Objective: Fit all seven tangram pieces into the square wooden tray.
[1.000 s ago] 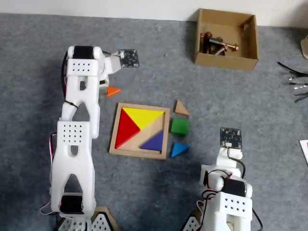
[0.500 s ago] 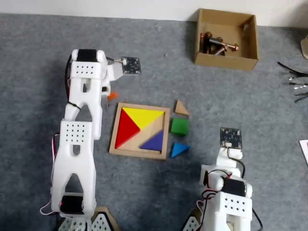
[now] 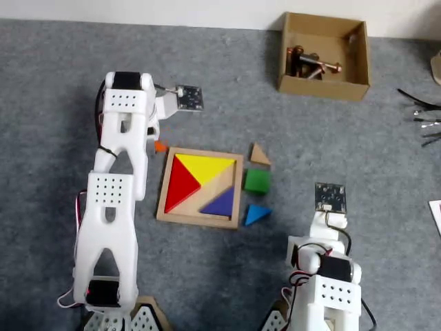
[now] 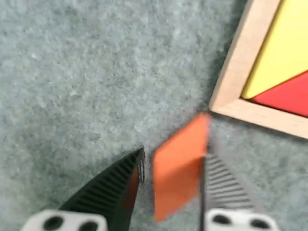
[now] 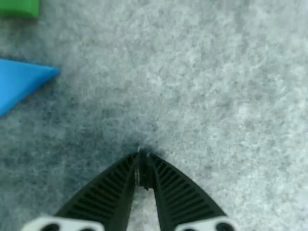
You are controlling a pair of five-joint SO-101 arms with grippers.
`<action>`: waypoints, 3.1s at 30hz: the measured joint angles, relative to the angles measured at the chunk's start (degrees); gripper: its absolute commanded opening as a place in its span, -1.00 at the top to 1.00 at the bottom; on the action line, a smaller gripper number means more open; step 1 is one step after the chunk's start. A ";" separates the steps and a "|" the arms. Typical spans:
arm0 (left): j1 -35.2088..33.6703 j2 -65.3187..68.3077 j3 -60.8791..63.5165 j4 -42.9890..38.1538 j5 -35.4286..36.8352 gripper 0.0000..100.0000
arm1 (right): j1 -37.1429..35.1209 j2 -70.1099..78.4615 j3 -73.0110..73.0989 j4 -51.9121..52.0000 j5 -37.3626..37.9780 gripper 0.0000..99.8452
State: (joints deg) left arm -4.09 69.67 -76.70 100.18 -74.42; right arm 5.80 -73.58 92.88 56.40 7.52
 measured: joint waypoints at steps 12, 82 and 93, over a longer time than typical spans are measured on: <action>-0.26 -0.26 2.99 -0.44 0.00 0.89 | 0.00 0.00 0.00 0.00 0.00 0.98; 29.10 -26.90 41.85 -9.76 75.43 0.92 | 0.00 0.00 0.00 0.00 0.00 0.98; 28.48 -26.90 41.85 -10.64 83.69 0.68 | 0.00 0.00 0.00 0.00 0.00 0.98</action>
State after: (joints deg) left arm 24.40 42.77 -34.86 89.54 9.27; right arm 5.80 -73.58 92.88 56.40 7.52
